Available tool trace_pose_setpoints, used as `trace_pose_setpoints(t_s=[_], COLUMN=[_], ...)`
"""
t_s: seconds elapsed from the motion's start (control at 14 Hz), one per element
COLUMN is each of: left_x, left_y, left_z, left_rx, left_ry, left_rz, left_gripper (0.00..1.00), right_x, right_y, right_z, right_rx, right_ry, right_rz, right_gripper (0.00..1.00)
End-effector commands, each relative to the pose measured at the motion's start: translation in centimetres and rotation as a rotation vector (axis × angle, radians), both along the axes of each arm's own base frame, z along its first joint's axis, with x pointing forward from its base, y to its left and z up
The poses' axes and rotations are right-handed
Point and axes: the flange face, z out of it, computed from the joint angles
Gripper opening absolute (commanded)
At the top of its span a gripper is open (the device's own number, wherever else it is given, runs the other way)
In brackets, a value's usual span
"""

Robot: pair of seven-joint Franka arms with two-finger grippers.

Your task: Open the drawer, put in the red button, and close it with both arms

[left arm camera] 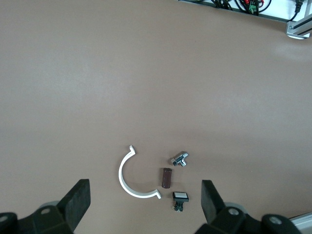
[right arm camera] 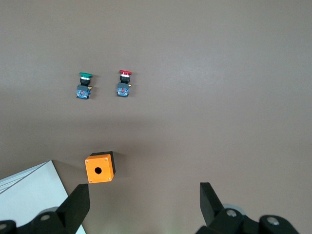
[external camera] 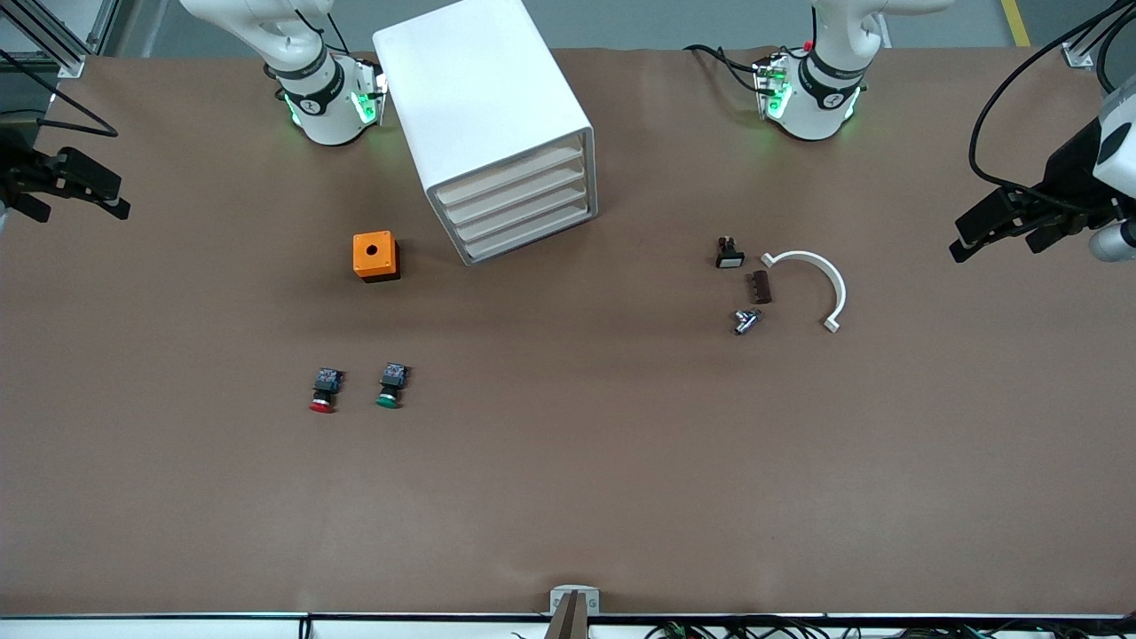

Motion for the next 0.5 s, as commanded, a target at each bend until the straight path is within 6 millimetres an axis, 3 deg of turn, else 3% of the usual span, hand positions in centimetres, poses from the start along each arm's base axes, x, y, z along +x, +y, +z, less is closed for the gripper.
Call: trace_pose_setpoints(t_s=[0.0, 0.43], left_x=[0.0, 0.4], left_y=[-0.1, 0.8], left_z=[0.3, -1.0], left_rx=[0.022, 0.024], left_ry=[0.003, 0.04], left_rz=[-0.002, 0.015], left_gripper=[1.0, 1.0], right_x=[-0.6, -0.5], right_y=[0.2, 0.2], right_z=[0.8, 0.8], right_rx=[-0.004, -0.001], right_ry=[-0.013, -0.015], right_rz=[-0.002, -0.002], right_gripper=[1.0, 1.0])
